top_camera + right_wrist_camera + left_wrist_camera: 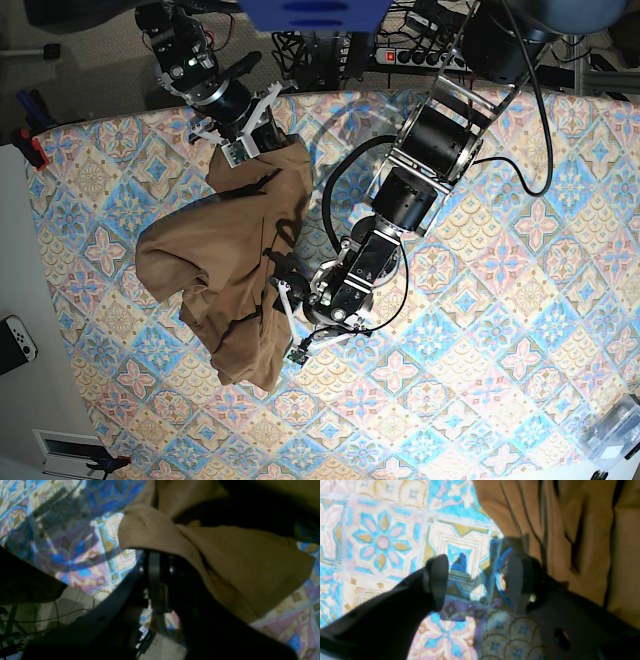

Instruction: Layout the t-shirt on the table in an organized manner, then fold the t-shirt properly

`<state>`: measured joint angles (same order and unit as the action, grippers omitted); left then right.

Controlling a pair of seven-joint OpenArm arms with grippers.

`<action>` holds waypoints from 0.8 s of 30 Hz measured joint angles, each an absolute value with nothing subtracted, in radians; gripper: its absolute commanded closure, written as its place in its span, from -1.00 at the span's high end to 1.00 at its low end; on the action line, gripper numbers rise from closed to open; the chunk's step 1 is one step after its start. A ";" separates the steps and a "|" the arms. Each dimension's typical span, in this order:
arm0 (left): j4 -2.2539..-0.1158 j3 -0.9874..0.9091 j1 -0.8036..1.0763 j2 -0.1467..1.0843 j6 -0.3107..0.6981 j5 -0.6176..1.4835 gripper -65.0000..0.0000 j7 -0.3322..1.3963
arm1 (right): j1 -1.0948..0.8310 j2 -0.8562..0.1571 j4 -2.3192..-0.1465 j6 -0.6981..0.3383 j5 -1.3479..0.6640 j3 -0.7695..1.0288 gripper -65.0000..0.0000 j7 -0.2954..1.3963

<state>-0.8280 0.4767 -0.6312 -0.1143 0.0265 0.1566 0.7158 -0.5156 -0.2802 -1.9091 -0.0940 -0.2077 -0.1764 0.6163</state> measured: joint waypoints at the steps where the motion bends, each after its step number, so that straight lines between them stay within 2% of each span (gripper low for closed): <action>1: -0.828 0.477 -0.632 -0.114 0.026 0.157 0.06 0.715 | -0.515 -0.281 -1.909 -0.094 -0.208 -0.176 -1.00 0.616; 5: -0.809 0.477 -0.637 -0.120 0.027 0.156 0.06 0.710 | -0.513 -0.281 -1.909 -0.094 -0.208 -0.176 -1.00 0.616; 7: -0.720 0.477 -0.655 -0.126 0.033 0.156 0.06 0.685 | -0.513 -0.281 -1.909 -0.094 -0.208 -0.176 -1.00 0.616; 12: -0.478 0.478 -0.693 -0.142 0.047 0.172 0.02 0.399 | -0.513 -0.281 -1.909 -0.094 -0.208 -0.176 -1.00 0.617; 14: -0.456 0.479 -0.698 -0.154 0.036 0.160 -0.22 0.369 | -0.513 -0.281 -1.909 -0.094 -0.208 -0.176 -1.00 0.616; 17: -0.456 0.477 -0.687 -0.155 0.047 0.171 -0.86 0.327 | -0.513 -0.282 -1.909 -0.094 -0.208 -0.176 -1.00 0.617; 18: -0.455 0.476 -0.685 -0.154 0.038 0.166 -1.00 0.315 | -0.513 -0.281 -1.909 -0.094 -0.208 -0.176 -1.00 0.616; 24: -0.452 0.476 -0.678 -0.150 0.036 0.164 -1.00 0.270 | -0.516 -0.280 -1.909 -0.094 -0.208 -0.176 -1.00 0.616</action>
<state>-0.4522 0.4763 -0.6781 -0.1497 0.0360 0.1638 0.2695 -0.5156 -0.2802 -1.9091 -0.0940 -0.2077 -0.1757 0.6163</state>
